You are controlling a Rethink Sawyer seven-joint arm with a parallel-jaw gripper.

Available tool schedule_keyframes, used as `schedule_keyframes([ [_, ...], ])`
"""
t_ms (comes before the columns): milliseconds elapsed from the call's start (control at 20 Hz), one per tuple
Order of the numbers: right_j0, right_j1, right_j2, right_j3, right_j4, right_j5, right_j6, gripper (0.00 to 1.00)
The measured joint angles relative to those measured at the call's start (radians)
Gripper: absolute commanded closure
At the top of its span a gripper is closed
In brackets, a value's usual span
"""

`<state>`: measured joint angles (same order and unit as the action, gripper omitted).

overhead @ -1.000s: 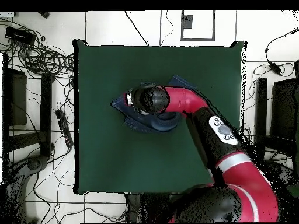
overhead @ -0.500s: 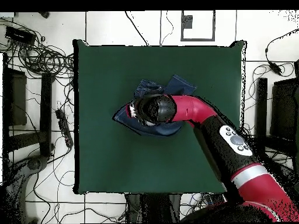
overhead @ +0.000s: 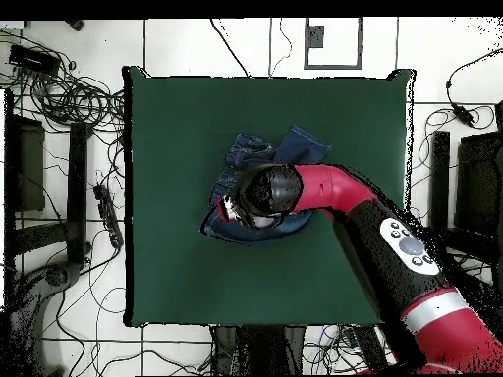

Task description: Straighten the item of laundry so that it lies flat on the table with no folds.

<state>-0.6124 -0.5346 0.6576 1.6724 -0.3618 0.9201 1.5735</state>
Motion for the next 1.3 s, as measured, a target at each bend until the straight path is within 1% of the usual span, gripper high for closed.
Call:
schedule_keyframes([
  [200,-0.022,-0.009,0.0,0.002,-0.039,0.048,0.0,1.0],
  [250,-0.038,-0.011,0.0,0.002,-0.07,0.068,0.0,1.0],
  [350,-0.05,-0.01,0.0,0.002,-0.092,0.079,-0.001,1.0],
  [450,-0.069,-0.008,0.0,-0.004,-0.137,0.092,-0.007,1.0],
  [700,-0.085,0.005,0.0,-0.034,-0.208,0.108,-0.038,1.0],
  [800,-0.096,0.022,0.0,-0.062,-0.243,0.119,-0.069,1.0],
  [1050,-0.117,0.037,0.0,-0.097,-0.273,0.143,-0.124,1.0],
  [1300,-0.151,0.044,0.003,-0.126,-0.282,0.162,-0.198,1.0],
])
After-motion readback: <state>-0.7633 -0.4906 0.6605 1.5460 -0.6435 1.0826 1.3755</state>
